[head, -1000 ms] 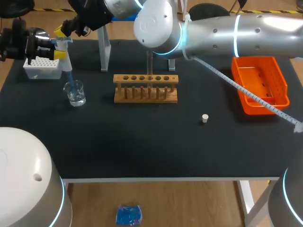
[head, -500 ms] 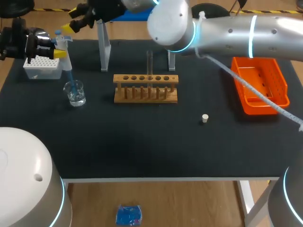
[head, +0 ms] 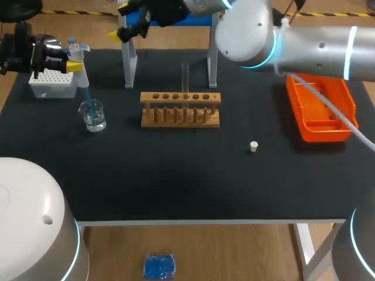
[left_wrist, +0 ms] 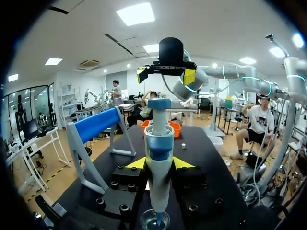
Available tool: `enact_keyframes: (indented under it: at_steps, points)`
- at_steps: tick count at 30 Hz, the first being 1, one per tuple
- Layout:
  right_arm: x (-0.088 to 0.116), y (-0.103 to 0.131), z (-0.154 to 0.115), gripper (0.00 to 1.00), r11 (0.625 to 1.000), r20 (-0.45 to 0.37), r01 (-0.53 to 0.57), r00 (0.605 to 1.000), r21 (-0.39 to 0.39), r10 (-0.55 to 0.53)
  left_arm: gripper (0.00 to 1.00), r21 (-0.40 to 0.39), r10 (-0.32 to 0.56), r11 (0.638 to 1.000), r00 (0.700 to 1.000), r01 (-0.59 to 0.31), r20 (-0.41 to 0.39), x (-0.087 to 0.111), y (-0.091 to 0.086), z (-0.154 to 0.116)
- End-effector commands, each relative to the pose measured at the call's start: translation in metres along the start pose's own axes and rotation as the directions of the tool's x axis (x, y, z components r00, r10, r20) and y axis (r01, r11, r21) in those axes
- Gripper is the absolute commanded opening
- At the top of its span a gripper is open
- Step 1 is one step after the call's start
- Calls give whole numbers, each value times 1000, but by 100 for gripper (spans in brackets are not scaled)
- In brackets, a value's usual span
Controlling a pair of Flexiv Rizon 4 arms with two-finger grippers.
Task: Invert the test tube, pick up the pipette, mount the tip to pipette, aspirate from beaker and dispense into the tube, eject the tip, return the pipette, and cap with the stopper.
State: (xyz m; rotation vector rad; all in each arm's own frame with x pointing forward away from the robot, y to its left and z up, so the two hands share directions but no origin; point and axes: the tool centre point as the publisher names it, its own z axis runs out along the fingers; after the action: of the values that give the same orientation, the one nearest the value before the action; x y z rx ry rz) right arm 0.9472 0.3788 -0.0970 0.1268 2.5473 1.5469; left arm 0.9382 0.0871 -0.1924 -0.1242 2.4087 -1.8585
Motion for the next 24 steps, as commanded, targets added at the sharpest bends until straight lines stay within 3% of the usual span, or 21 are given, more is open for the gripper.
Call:
enact_keyframes:
  at_steps: [1,18,24]
  points:
    - [4,-18,-51,100,1000,-1,5,1000,-16,-5,0,-1,0,1000,1000,0,1,0,-1,0]
    - [3,-94,-182,100,995,74,-13,997,-95,20,0,-1,0,1000,1000,0,1,0,-1,0]
    - [-5,-123,-210,100,990,85,-47,995,-130,59,0,-1,0,1000,1000,0,1,0,-1,0]
